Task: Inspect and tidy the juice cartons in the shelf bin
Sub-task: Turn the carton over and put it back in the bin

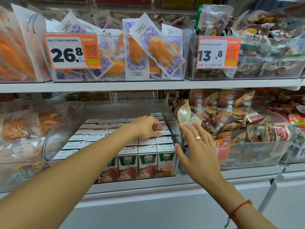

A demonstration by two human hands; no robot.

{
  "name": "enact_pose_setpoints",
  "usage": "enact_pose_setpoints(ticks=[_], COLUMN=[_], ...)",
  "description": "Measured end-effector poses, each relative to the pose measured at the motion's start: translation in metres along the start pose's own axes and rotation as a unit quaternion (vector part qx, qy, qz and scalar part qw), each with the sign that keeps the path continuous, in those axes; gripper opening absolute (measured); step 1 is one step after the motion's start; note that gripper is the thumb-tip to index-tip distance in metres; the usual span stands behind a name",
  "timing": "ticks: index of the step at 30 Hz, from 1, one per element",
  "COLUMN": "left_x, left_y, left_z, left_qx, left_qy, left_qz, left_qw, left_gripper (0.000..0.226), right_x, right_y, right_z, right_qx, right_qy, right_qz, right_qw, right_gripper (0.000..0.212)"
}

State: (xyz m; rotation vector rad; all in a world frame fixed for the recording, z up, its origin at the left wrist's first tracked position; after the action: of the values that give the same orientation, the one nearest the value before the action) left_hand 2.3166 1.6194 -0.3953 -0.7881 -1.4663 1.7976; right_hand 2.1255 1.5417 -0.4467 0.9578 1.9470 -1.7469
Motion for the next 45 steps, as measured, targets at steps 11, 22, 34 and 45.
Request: enact_pose_setpoints(ticks=[11, 22, 34, 45], left_x=[-0.012, 0.045, 0.174, 0.217], left_y=[-0.015, -0.006, 0.007, 0.033], left_z=[0.019, -0.001, -0.019, -0.035], left_qx=[-0.228, 0.125, 0.610, 0.656], left_qy=[0.054, 0.024, -0.187, -0.183], left_qz=[-0.033, 0.195, 0.158, 0.148], left_qw=[0.972, 0.973, 0.754, 0.718], left_gripper=[0.043, 0.025, 0.028, 0.043], right_x=[-0.003, -0.002, -0.002, 0.010], right_y=[0.004, 0.003, -0.030, 0.005], right_z=[-0.001, 0.000, -0.078, -0.123], right_qx=[-0.004, -0.002, -0.307, -0.524], right_qy=[0.007, 0.006, 0.059, 0.078], right_qz=[0.017, 0.010, -0.007, -0.217], right_qw=[1.000, 1.000, 0.950, 0.820], right_gripper=[0.056, 0.055, 0.054, 0.020])
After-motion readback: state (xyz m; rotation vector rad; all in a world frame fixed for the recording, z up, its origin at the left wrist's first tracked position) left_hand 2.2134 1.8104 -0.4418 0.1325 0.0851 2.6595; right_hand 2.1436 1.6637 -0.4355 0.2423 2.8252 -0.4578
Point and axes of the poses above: each hand's wrist, its own x-axis away from the middle knuckle, its own y-axis out of the palm, z = x × y, the point moved 1 cm from there along -x, towards the middle knuckle, and after that the axes turned 8 degrees about -y, right-handed, at the moved point
